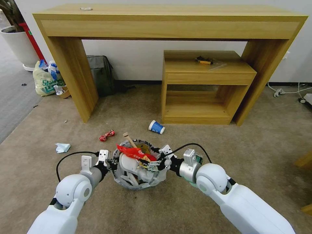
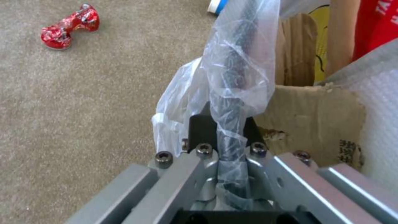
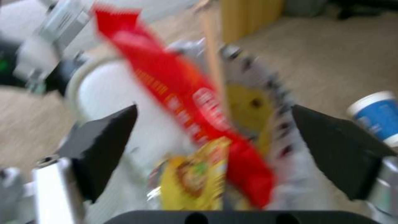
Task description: Pick up the trash bin and place the garbage on the floor into it.
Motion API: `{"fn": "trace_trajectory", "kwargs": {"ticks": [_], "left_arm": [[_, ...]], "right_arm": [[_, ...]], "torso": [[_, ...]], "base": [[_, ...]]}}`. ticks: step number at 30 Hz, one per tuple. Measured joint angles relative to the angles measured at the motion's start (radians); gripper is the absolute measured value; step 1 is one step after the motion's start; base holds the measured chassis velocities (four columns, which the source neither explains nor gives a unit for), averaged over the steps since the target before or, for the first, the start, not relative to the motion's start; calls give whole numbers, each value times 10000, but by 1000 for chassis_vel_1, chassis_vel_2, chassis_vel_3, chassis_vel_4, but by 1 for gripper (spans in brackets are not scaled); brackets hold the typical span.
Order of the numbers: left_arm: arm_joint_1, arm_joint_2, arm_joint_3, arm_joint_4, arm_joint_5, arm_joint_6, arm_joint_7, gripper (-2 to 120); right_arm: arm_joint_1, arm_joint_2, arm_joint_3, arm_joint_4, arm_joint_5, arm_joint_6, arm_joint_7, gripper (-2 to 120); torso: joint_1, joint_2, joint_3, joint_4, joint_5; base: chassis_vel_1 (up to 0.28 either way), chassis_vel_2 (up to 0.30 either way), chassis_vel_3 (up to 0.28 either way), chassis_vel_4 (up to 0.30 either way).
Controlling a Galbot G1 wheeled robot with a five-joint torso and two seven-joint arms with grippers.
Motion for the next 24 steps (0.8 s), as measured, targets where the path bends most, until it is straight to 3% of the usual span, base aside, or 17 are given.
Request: {"fn": "trace_trajectory", "kwargs": {"ticks": [2, 6, 12, 24], "left_arm": [[22, -7, -27, -9, 1, 0, 6, 0], [250, -40, -284, -117, 50, 0, 108, 0], [563, -59, -651, -336, 63, -1, 137, 0], [1077, -312, -1054, -716, 195, -2, 111, 0]], "right_arm": [[-39, 31, 110, 27, 0, 31, 84, 99], [-713, 368, 1604, 160, -249, 205, 1205, 100], [-1443, 600, 3046, 180, -899, 286, 2119, 100], [-2613, 1431, 4408, 37, -1600, 829, 2313, 100]], "torso": [[0, 0, 0, 0, 0], [0, 0, -1, 0, 0], [0, 0, -1, -4, 0], [-1, 1, -1, -1, 0]], "base": [[0, 0, 0, 0], [0, 0, 0, 0], [0, 0, 0, 0], [0, 0, 0, 0]]}}
